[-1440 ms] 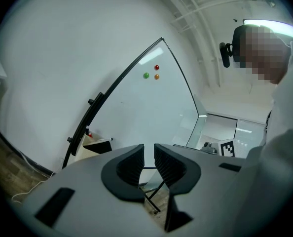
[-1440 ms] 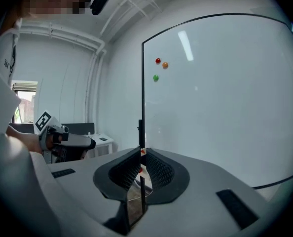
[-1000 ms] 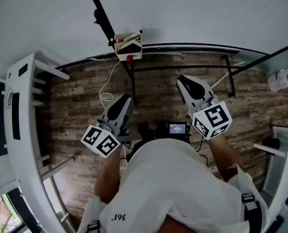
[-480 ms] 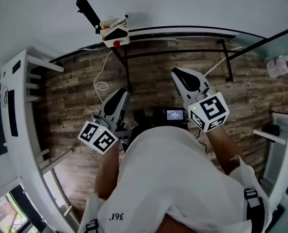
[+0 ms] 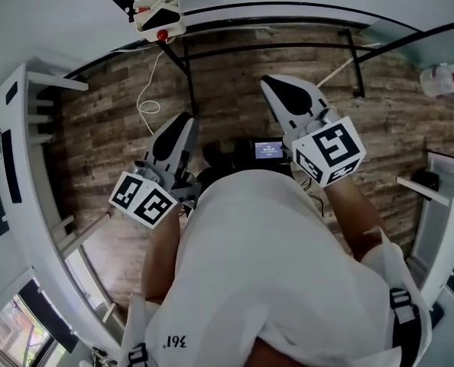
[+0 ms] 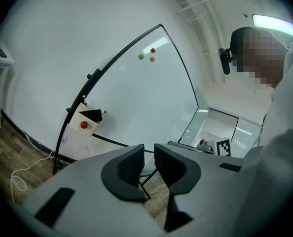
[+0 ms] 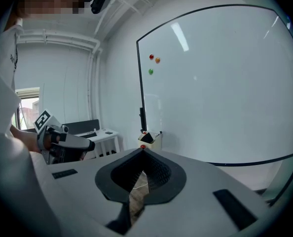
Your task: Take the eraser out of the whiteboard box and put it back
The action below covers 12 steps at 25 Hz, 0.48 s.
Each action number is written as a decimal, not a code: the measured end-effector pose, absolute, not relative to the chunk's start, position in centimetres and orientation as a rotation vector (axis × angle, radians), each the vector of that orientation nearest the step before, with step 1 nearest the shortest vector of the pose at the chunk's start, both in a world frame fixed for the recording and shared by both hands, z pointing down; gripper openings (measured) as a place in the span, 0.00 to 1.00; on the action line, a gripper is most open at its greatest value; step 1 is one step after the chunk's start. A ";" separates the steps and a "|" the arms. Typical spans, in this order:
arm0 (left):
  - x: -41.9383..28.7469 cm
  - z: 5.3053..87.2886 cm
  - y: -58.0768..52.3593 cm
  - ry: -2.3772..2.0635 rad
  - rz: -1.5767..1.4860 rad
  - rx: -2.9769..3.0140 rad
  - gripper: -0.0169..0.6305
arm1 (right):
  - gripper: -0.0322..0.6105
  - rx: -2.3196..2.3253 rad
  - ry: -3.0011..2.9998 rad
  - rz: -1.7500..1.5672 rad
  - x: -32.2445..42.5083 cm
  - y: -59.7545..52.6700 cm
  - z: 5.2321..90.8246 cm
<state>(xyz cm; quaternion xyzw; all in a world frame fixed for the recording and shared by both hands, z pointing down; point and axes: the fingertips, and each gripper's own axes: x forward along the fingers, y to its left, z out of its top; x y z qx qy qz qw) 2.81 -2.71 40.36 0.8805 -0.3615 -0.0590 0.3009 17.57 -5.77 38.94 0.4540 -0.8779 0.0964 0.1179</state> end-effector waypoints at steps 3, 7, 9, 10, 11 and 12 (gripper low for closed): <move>2.9 40.1 -2.5 -0.960 -0.154 2.343 0.13 | 0.09 1.318 -2.581 0.269 17.4 -5.6 38.7; 2.8 40.5 -2.3 -0.962 -0.149 2.338 0.13 | 0.09 1.322 -2.575 0.274 17.4 -5.3 39.0; 2.8 40.6 -2.1 -0.960 -0.146 2.338 0.13 | 0.09 1.319 -2.577 0.272 17.2 -5.2 39.0; 2.7 40.6 -2.0 -0.960 -0.145 2.339 0.13 | 0.09 1.318 -2.577 0.271 17.2 -5.1 39.0; 2.7 40.6 -1.9 -0.959 -0.144 2.339 0.13 | 0.09 1.315 -2.577 0.269 17.1 -5.0 39.0; 2.7 40.6 -1.8 -0.958 -0.144 2.339 0.13 | 0.09 1.312 -2.578 0.266 17.0 -5.0 39.0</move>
